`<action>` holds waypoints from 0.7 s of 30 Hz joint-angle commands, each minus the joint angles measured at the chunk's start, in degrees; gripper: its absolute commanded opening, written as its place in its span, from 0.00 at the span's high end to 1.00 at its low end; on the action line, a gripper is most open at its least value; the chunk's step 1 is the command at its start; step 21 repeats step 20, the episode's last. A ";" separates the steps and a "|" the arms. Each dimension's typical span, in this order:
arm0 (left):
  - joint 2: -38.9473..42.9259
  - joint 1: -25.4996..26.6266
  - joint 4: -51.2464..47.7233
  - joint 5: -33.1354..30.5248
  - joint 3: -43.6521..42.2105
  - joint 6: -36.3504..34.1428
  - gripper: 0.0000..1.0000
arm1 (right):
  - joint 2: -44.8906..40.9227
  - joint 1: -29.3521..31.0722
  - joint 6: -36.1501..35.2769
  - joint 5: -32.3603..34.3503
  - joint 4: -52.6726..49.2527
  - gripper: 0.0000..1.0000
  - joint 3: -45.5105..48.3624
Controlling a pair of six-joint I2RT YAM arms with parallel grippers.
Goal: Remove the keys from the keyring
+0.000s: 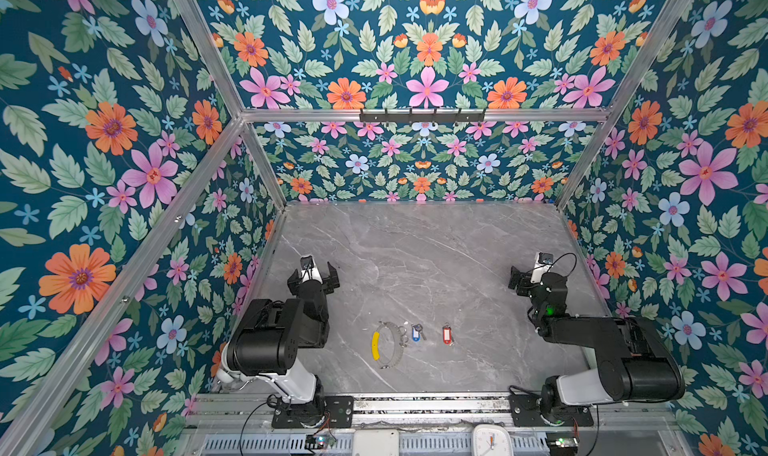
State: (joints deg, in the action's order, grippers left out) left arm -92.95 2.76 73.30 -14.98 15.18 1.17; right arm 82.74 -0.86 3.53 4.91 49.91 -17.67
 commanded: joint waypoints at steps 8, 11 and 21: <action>0.00 -0.04 1.17 0.21 0.20 -0.16 0.00 | -0.29 -0.02 0.43 0.06 0.63 0.01 -0.13; 0.00 -0.04 1.02 0.13 0.28 -0.20 0.00 | -0.27 0.03 0.48 0.08 0.60 0.01 -0.14; 0.10 -0.04 1.16 0.21 0.15 -0.20 0.00 | -0.25 -0.01 0.43 0.07 0.59 0.01 -0.09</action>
